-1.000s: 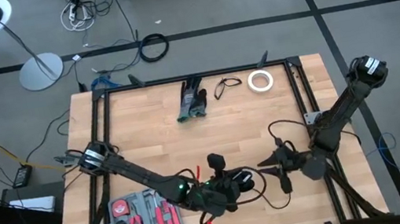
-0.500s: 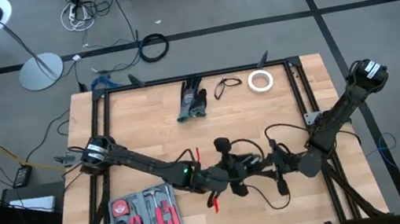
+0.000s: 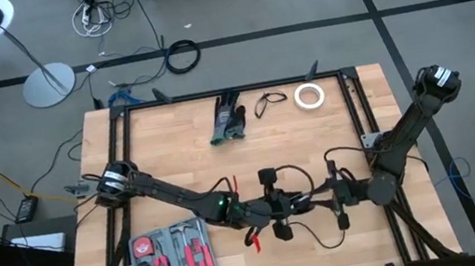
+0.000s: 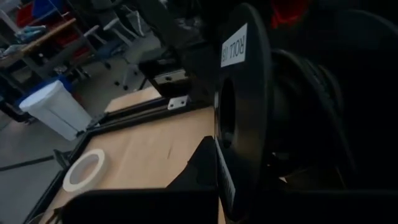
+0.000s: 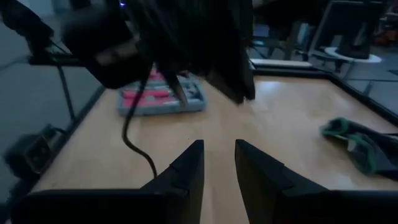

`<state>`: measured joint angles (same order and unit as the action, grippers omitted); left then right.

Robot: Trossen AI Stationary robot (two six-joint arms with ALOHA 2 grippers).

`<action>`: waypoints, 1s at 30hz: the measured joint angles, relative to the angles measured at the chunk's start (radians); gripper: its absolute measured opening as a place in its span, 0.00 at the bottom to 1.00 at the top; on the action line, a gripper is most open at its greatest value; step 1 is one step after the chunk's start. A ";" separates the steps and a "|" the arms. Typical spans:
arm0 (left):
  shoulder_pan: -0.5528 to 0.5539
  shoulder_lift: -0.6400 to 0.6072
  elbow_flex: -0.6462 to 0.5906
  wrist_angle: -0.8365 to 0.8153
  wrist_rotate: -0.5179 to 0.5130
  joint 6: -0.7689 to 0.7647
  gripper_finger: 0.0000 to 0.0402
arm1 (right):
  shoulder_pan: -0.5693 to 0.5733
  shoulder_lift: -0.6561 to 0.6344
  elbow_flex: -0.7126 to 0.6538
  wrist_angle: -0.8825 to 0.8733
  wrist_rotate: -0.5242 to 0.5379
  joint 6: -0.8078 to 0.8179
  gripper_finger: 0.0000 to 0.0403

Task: Coil cords
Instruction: Coil the black wire into a spool

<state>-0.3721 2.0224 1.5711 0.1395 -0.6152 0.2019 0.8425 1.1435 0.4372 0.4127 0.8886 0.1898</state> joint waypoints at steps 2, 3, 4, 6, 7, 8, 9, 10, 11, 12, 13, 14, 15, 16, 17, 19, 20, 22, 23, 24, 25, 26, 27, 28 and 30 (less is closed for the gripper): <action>0.001 -0.002 0.001 0.003 -0.001 -0.015 0.00 | 0.001 0.000 0.015 -0.026 0.002 0.001 0.23; 0.005 -0.002 0.001 -0.001 -0.001 -0.030 0.00 | 0.000 -0.001 0.020 -0.023 -0.009 0.004 0.23; 0.007 -0.002 0.001 -0.007 0.000 -0.048 0.00 | -0.002 -0.001 0.024 -0.023 -0.027 0.003 0.23; 0.018 -0.002 0.001 -0.025 0.010 -0.077 0.00 | -0.005 -0.001 0.034 -0.029 -0.033 -0.007 0.23; 0.025 -0.002 0.001 -0.028 0.015 -0.081 0.00 | -0.006 -0.001 0.039 -0.028 -0.032 -0.012 0.23; 0.028 -0.002 0.001 -0.033 0.024 -0.086 0.00 | -0.007 -0.001 0.042 -0.028 -0.027 -0.020 0.23; 0.032 -0.002 0.001 -0.041 0.023 -0.100 0.00 | -0.007 -0.001 0.047 -0.029 -0.025 -0.032 0.23; 0.035 -0.002 0.001 -0.050 0.025 -0.108 0.00 | -0.007 -0.001 0.053 -0.030 -0.024 -0.043 0.23; 0.035 -0.002 0.001 -0.061 0.026 -0.120 0.00 | -0.007 -0.001 0.060 -0.028 -0.025 -0.055 0.23; 0.036 -0.002 0.001 -0.071 0.029 -0.127 0.00 | -0.008 -0.001 0.068 -0.028 -0.025 -0.067 0.23; 0.037 -0.002 0.001 -0.075 0.032 -0.129 0.00 | -0.012 -0.001 0.074 -0.028 -0.027 -0.079 0.23; 0.037 -0.002 0.001 -0.077 0.034 -0.129 0.00 | -0.017 -0.001 0.080 -0.030 -0.029 -0.088 0.23; 0.038 -0.002 0.001 -0.081 0.032 -0.129 0.00 | -0.026 -0.001 0.085 -0.036 -0.029 -0.095 0.23; 0.039 -0.002 0.001 -0.084 0.029 -0.129 0.00 | -0.034 -0.001 0.087 -0.037 -0.029 -0.101 0.23; 0.039 -0.002 0.001 -0.087 0.029 -0.130 0.00 | -0.043 -0.001 0.087 -0.041 -0.035 -0.104 0.23; 0.039 -0.002 0.001 -0.098 0.027 -0.135 0.00 | -0.067 -0.001 0.087 -0.055 -0.075 -0.098 0.22; 0.038 -0.002 0.001 -0.100 0.026 -0.135 0.00 | -0.079 0.000 0.088 -0.064 -0.094 -0.085 0.21; 0.039 -0.002 0.001 -0.110 0.018 -0.137 0.00 | -0.096 0.005 0.088 -0.073 -0.111 -0.056 0.17; 0.039 -0.002 0.001 -0.116 0.013 -0.142 0.00 | -0.100 0.011 0.088 -0.071 -0.111 -0.053 0.14; 0.039 -0.002 0.001 -0.125 0.012 -0.153 0.00 | -0.101 0.015 0.088 -0.071 -0.109 -0.056 0.10; 0.040 -0.002 0.001 -0.131 0.013 -0.157 0.00 | -0.101 0.017 0.088 -0.071 -0.109 -0.064 0.06; 0.039 -0.002 0.001 -0.133 0.014 -0.158 0.00 | -0.100 0.018 0.088 -0.071 -0.111 -0.071 0.03; 0.039 -0.002 0.001 -0.135 0.014 -0.158 0.00 | -0.100 0.018 0.089 -0.073 -0.109 -0.066 0.03; 0.039 -0.002 0.001 -0.135 0.014 -0.157 0.00 | -0.100 0.018 0.089 -0.078 -0.105 -0.057 0.02; 0.041 -0.007 0.001 -0.141 0.014 -0.157 0.01 | -0.096 0.018 0.089 -0.083 -0.088 -0.057 0.01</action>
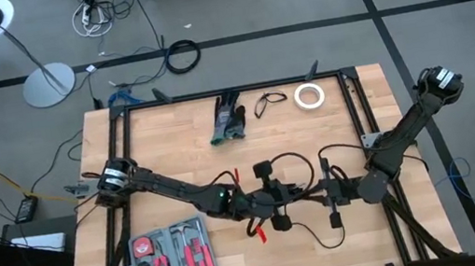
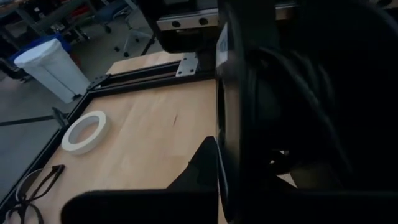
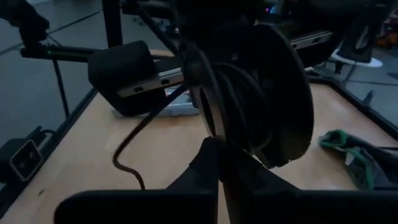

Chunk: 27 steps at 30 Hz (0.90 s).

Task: Coil cords
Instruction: Coil the black wire into a spool

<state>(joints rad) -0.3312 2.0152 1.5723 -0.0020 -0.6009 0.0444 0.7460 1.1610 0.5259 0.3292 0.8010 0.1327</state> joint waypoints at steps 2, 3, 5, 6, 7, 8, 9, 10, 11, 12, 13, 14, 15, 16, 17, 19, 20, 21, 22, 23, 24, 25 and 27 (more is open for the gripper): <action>0.000 -0.007 0.001 -0.001 0.000 -0.004 0.03 | 0.009 -0.001 0.002 0.011 0.018 -0.003 0.01; 0.000 -0.012 0.001 -0.002 -0.006 -0.008 0.04 | 0.013 -0.002 0.004 0.013 0.027 -0.004 0.01; -0.001 -0.022 0.001 -0.025 -0.019 -0.014 0.07 | 0.022 -0.002 0.004 0.012 0.056 -0.006 0.01; -0.001 -0.024 0.001 -0.022 -0.024 -0.020 0.09 | 0.026 -0.003 0.004 0.012 0.067 -0.006 0.01; -0.002 -0.028 0.001 -0.024 -0.028 -0.022 0.11 | 0.030 -0.003 0.004 0.009 0.078 -0.005 0.01; -0.002 -0.032 0.001 -0.025 -0.030 -0.023 0.13 | 0.034 -0.003 0.003 0.007 0.092 -0.005 0.01; -0.002 -0.039 0.000 -0.026 -0.031 -0.023 0.16 | 0.038 -0.003 0.003 0.008 0.105 -0.005 0.01; -0.002 -0.048 0.000 -0.032 -0.032 -0.023 0.18 | 0.040 -0.004 0.003 0.008 0.114 -0.005 0.00; -0.003 -0.059 0.000 -0.040 -0.033 -0.023 0.20 | 0.044 -0.008 0.003 0.006 0.120 -0.005 0.00; -0.005 -0.074 0.000 -0.053 -0.032 -0.026 0.22 | 0.046 -0.012 0.003 0.002 0.123 -0.005 0.00; -0.008 -0.088 0.000 -0.069 -0.032 -0.030 0.23 | 0.047 -0.016 0.003 -0.002 0.127 -0.005 0.00; -0.010 -0.103 0.000 -0.087 -0.032 -0.037 0.24 | 0.047 -0.021 0.003 -0.012 0.127 -0.003 0.00; -0.010 -0.119 0.000 -0.106 -0.030 -0.044 0.25 | 0.048 -0.028 0.003 -0.028 0.126 0.000 0.00; -0.012 -0.134 0.001 -0.130 -0.022 -0.051 0.26 | 0.048 -0.034 0.002 -0.039 0.126 0.006 0.00; -0.012 -0.150 0.001 -0.158 -0.005 -0.058 0.26 | 0.048 -0.038 0.002 -0.048 0.125 0.015 0.00; -0.011 -0.172 0.005 -0.203 0.018 -0.093 0.26 | 0.048 -0.042 0.002 -0.074 0.118 0.030 0.00; -0.010 -0.179 0.015 -0.242 0.026 -0.112 0.26 | 0.046 -0.042 0.002 -0.074 0.104 0.032 0.00; -0.007 -0.181 0.033 -0.292 0.040 -0.133 0.26 | 0.041 -0.042 0.002 -0.074 0.090 0.033 0.00; -0.003 -0.181 0.058 -0.340 0.053 -0.156 0.26 | 0.034 -0.042 0.002 -0.076 0.071 0.036 0.00; 0.002 -0.181 0.082 -0.390 0.071 -0.176 0.26 | 0.027 -0.042 0.002 -0.083 0.050 0.046 0.00; 0.008 -0.180 0.105 -0.436 0.091 -0.195 0.26 | 0.017 -0.042 0.002 -0.092 0.030 0.056 0.00; 0.016 -0.179 0.127 -0.462 0.110 -0.214 0.26 | 0.006 -0.042 0.002 -0.098 0.008 0.068 0.00; 0.030 -0.178 0.157 -0.514 0.154 -0.250 0.26 | -0.015 -0.042 0.002 -0.126 -0.033 0.103 0.00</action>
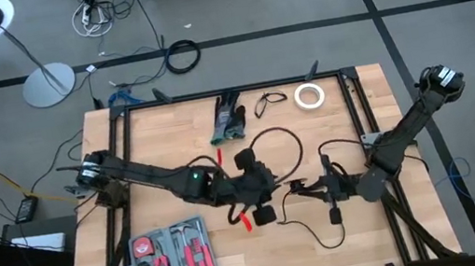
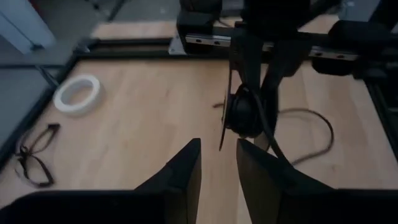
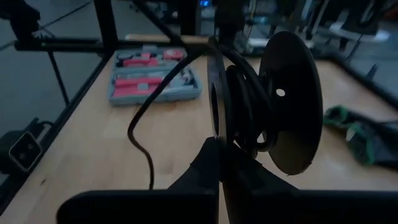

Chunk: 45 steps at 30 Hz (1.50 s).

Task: Coil cords
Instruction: Coil the black wire into a spool

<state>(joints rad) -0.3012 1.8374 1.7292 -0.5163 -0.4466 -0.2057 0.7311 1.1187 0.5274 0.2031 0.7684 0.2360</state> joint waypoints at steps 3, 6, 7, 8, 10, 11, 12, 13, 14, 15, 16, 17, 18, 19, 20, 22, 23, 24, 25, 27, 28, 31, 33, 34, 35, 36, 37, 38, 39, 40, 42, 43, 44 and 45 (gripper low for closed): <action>0.020 0.004 0.040 -0.061 0.075 -0.046 0.26 | -0.030 0.000 0.000 -0.021 -0.065 0.040 0.00; 0.038 0.003 0.051 -0.065 0.132 -0.076 0.26 | -0.056 0.000 0.013 -0.049 -0.093 0.052 0.00; 0.042 0.003 0.051 -0.064 0.145 -0.080 0.26 | -0.064 0.000 0.026 -0.054 -0.098 0.051 0.00; 0.046 0.003 0.051 -0.063 0.152 -0.080 0.26 | -0.074 0.000 0.041 -0.055 -0.109 0.041 0.00; 0.052 0.004 0.051 -0.049 0.151 -0.063 0.26 | -0.099 0.006 0.077 -0.071 -0.137 0.017 0.00; 0.053 0.004 0.051 -0.035 0.146 -0.050 0.26 | -0.108 0.007 0.093 -0.098 -0.146 0.006 0.00; 0.057 0.003 0.051 -0.022 0.136 -0.031 0.26 | -0.122 0.007 0.108 -0.130 -0.147 -0.003 0.00; 0.058 0.000 0.054 -0.026 0.119 -0.014 0.26 | -0.138 0.007 0.124 -0.154 -0.154 -0.007 0.00; 0.058 -0.001 0.062 -0.042 0.104 -0.004 0.26 | -0.153 0.007 0.139 -0.171 -0.164 -0.009 0.00; 0.059 -0.002 0.069 -0.043 0.094 0.011 0.26 | -0.166 0.006 0.151 -0.186 -0.175 -0.013 0.00; 0.059 -0.003 0.076 -0.042 0.086 0.019 0.26 | -0.177 0.006 0.164 -0.199 -0.191 -0.023 0.00; 0.060 -0.005 0.081 -0.042 0.075 0.027 0.26 | -0.184 0.006 0.175 -0.210 -0.210 -0.032 0.00; 0.060 -0.006 0.086 -0.043 0.074 0.040 0.26 | -0.191 0.007 0.187 -0.224 -0.221 -0.039 0.00; 0.060 -0.006 0.090 -0.043 0.073 0.044 0.26 | -0.195 0.007 0.199 -0.237 -0.230 -0.050 0.00; 0.060 -0.006 0.093 -0.045 0.074 0.046 0.26 | -0.199 0.007 0.210 -0.254 -0.240 -0.060 0.00; 0.064 -0.006 0.095 -0.059 0.074 0.048 0.26 | -0.203 0.007 0.236 -0.282 -0.252 -0.079 0.00; 0.067 -0.006 0.095 -0.066 0.074 0.048 0.26 | -0.204 0.007 0.249 -0.292 -0.253 -0.090 0.00; 0.071 -0.006 0.096 -0.069 0.074 0.047 0.26 | -0.204 0.007 0.262 -0.301 -0.255 -0.101 0.00; 0.073 -0.006 0.096 -0.066 0.079 0.046 0.26 | -0.204 0.007 0.275 -0.311 -0.254 -0.106 0.00; 0.073 -0.006 0.096 -0.056 0.087 0.047 0.26 | -0.204 0.007 0.299 -0.346 -0.256 -0.118 0.00; 0.073 -0.006 0.096 -0.046 0.093 0.048 0.26 | -0.206 0.007 0.308 -0.358 -0.259 -0.124 0.00; 0.072 -0.006 0.097 -0.022 0.097 0.048 0.26 | -0.214 0.007 0.326 -0.377 -0.285 -0.128 0.00; 0.072 -0.006 0.097 -0.013 0.100 0.048 0.26 | -0.218 0.008 0.328 -0.377 -0.292 -0.134 0.00; 0.073 -0.006 0.097 -0.011 0.100 0.048 0.26 | -0.219 0.008 0.328 -0.375 -0.291 -0.141 0.00; 0.073 -0.006 0.097 -0.010 0.104 0.048 0.26 | -0.219 0.008 0.328 -0.371 -0.291 -0.147 0.00; 0.073 -0.006 0.097 -0.009 0.108 0.048 0.26 | -0.218 0.008 0.328 -0.367 -0.292 -0.153 0.00; 0.073 -0.006 0.097 -0.009 0.109 0.048 0.26 | -0.218 0.008 0.328 -0.364 -0.294 -0.156 0.00; 0.073 -0.006 0.097 -0.008 0.109 0.050 0.26 | -0.218 0.008 0.328 -0.363 -0.294 -0.160 0.00; 0.073 -0.006 0.097 -0.008 0.108 0.060 0.26 | -0.218 0.008 0.328 -0.363 -0.295 -0.162 0.00; 0.072 -0.006 0.097 -0.008 0.108 0.068 0.24 | -0.218 0.008 0.328 -0.362 -0.295 -0.162 0.00; 0.071 -0.006 0.097 -0.008 0.104 0.082 0.17 | -0.218 0.008 0.328 -0.360 -0.295 -0.164 0.00; 0.071 -0.006 0.097 -0.010 0.104 0.094 0.11 | -0.218 0.008 0.328 -0.358 -0.294 -0.168 0.00; 0.071 -0.006 0.097 -0.013 0.107 0.098 0.06 | -0.219 0.008 0.328 -0.356 -0.292 -0.173 0.00; 0.071 -0.006 0.097 -0.016 0.110 0.098 0.03 | -0.219 0.008 0.328 -0.351 -0.291 -0.179 0.00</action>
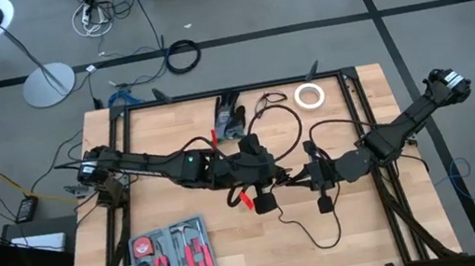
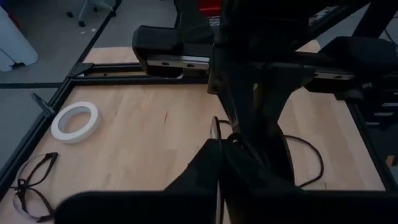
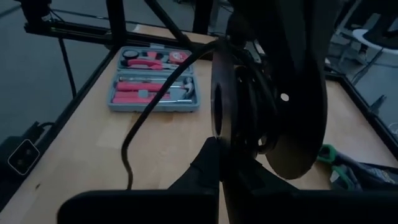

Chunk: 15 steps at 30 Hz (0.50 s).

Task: Coil cords
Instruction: Coil the black wire into a spool

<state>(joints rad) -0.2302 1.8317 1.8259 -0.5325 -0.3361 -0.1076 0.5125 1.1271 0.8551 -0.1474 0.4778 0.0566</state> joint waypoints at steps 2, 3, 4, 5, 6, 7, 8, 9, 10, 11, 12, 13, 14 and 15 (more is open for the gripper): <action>0.003 0.000 0.002 -0.010 0.007 -0.005 0.02 | 0.000 0.001 0.000 0.014 0.000 -0.013 0.00; 0.005 -0.001 0.002 -0.016 0.008 -0.005 0.01 | 0.000 0.001 0.000 0.018 0.000 -0.020 0.00; 0.005 -0.002 0.002 -0.020 0.008 -0.006 0.01 | 0.000 0.002 0.000 0.021 0.002 -0.024 0.00; 0.006 -0.002 0.002 -0.021 0.006 -0.006 0.01 | 0.000 0.002 0.000 0.022 0.004 -0.026 0.00; 0.006 -0.002 0.002 -0.021 -0.002 -0.004 0.01 | 0.000 0.002 0.000 0.021 0.006 -0.025 0.01; 0.005 -0.002 0.002 -0.021 -0.016 0.000 0.01 | 0.000 0.002 0.000 0.020 0.007 -0.024 0.01; 0.001 -0.002 0.002 -0.021 -0.032 0.005 0.01 | 0.000 0.002 0.000 0.019 0.007 -0.024 0.02; -0.003 -0.002 0.002 -0.021 -0.048 0.014 0.01 | 0.000 0.002 0.000 0.019 0.012 -0.024 0.03; -0.005 -0.002 0.002 -0.020 -0.058 0.022 0.00 | 0.005 0.002 0.000 0.019 0.021 -0.024 0.04; -0.007 -0.002 0.002 -0.019 -0.061 0.023 0.00 | 0.011 -0.001 0.000 0.019 0.033 -0.014 0.06; -0.008 -0.001 0.002 -0.017 -0.063 0.024 0.00 | 0.018 -0.008 0.000 0.017 0.040 -0.006 0.09; -0.009 -0.001 0.002 -0.016 -0.066 0.025 0.00 | 0.024 -0.018 0.000 0.015 0.043 0.005 0.11; -0.012 -0.001 0.002 -0.017 -0.069 0.026 0.00 | 0.031 -0.026 0.000 0.014 0.046 0.015 0.14; -0.015 -0.001 0.001 -0.023 -0.076 0.031 0.00 | 0.037 -0.036 0.000 0.012 0.050 0.027 0.17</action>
<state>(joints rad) -0.2450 1.8305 1.8274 -0.5556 -0.4119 -0.0768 0.5499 1.0915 0.8547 -0.1351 0.5275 0.0838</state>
